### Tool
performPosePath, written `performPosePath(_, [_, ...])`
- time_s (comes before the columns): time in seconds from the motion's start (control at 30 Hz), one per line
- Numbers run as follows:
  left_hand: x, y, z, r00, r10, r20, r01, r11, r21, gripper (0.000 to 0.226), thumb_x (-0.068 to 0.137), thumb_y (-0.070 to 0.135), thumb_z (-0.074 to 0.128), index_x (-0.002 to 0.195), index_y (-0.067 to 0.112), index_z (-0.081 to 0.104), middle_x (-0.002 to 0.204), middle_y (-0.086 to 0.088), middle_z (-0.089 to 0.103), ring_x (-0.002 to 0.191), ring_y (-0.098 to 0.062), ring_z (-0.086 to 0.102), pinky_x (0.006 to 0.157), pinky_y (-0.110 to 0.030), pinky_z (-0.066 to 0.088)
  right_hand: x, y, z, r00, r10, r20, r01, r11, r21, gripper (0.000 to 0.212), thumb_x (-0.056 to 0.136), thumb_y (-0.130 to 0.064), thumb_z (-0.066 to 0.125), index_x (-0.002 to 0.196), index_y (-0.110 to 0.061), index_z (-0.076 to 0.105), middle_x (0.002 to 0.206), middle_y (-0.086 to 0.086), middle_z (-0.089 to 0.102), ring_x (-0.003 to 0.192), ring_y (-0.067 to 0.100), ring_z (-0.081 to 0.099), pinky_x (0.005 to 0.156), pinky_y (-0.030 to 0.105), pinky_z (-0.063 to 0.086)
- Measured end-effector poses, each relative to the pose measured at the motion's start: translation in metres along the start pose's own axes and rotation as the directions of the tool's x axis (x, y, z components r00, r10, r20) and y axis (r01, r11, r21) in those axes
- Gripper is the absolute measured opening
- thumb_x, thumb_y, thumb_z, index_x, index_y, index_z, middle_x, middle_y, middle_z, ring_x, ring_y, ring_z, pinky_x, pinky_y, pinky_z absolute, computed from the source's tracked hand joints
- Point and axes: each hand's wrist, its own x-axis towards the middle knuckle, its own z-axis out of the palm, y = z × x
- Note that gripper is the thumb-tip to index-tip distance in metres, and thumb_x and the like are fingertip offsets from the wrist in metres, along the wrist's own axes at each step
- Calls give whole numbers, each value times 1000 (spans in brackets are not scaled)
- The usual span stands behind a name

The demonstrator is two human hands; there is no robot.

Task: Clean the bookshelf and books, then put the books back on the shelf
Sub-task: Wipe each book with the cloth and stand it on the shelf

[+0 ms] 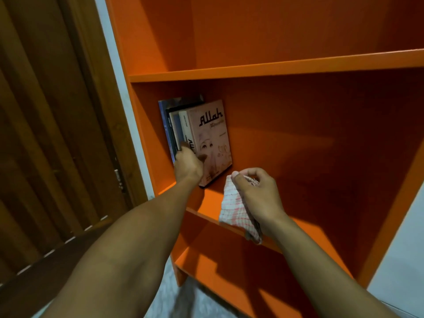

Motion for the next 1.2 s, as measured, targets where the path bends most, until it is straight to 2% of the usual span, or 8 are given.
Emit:
performPosePath(0.23, [-6,-8,-2,999,36,-19,-37,999,-40,51,89,19,72,128,6,41,126,-19,60,116,-38,59,93,-47,52,-14,1,1,997,26,68,-28,999,40,21,91,-34,69,92,-14,64,80,2,63,67,17,51,64,36,42])
performPosePath(0.37, [-19,-22,-16,991,133,-18,-133,991,-18,31,94,28,62,118,17,45,111,-12,65,100,-33,64,81,-44,54,-28,-1,7,995,47,84,-54,995,83,19,91,-32,70,92,-14,65,91,5,69,75,17,57,67,36,45])
performPosePath(0.53, [-69,-76,-50,948,317,12,-318,947,53,6,98,25,47,104,22,45,93,-5,61,76,-30,58,64,-47,51,-57,-1,27,981,123,148,-138,986,93,22,81,-41,75,79,-22,64,75,-1,64,69,18,54,65,39,44])
performPosePath(0.63, [-111,-122,-70,940,340,39,-341,939,51,3,99,21,47,100,23,47,88,-3,62,74,-25,59,63,-42,50,-85,6,40,947,193,258,-212,976,49,26,80,-40,77,88,-18,65,80,4,65,70,20,56,65,40,45])
performPosePath(0.87, [-233,-255,-80,958,8,285,-37,995,97,6,100,19,48,105,21,50,89,0,62,74,-15,59,60,-28,45,-143,26,57,842,296,450,-252,955,-157,16,87,-16,74,96,-15,60,94,10,66,79,20,60,68,30,45])
performPosePath(0.93, [-271,-293,-70,902,-132,411,87,988,127,10,97,14,51,107,16,49,86,-2,59,72,-16,57,55,-19,37,-157,36,62,827,312,467,-249,949,-194,16,87,-18,74,94,-18,60,94,10,66,78,19,60,67,29,46])
performPosePath(1.07, [-334,-354,-44,712,-323,624,194,944,267,28,93,15,63,118,10,50,100,0,55,92,-19,57,70,-24,42,-174,52,70,774,346,530,-218,932,-290,16,91,-17,71,101,-12,60,74,3,58,59,11,51,51,20,41])
performPosePath(1.2, [-375,-415,-11,550,-529,646,295,847,443,77,81,50,61,147,24,31,137,-8,51,121,-32,56,99,-45,50,-173,64,77,727,363,583,-197,923,-330,17,93,-20,68,105,-13,58,83,3,61,67,16,56,59,29,47])
